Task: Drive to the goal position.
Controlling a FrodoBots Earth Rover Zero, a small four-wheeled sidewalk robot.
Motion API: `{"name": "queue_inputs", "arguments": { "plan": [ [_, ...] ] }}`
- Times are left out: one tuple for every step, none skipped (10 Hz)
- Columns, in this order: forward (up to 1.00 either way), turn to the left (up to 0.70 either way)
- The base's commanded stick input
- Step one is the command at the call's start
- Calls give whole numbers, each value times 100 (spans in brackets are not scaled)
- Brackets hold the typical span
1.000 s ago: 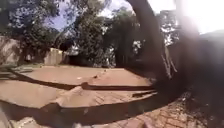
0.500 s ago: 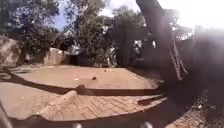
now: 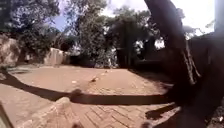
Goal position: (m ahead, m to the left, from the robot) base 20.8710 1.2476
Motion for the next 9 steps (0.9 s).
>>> {"name": "queue_inputs", "arguments": {
  "plan": [
    [70, -34],
    [70, -34],
    [70, -34],
    [70, -34],
    [70, -34],
    [70, -9],
    [70, 0],
    [70, 0],
    [70, 0]
  ]
}}
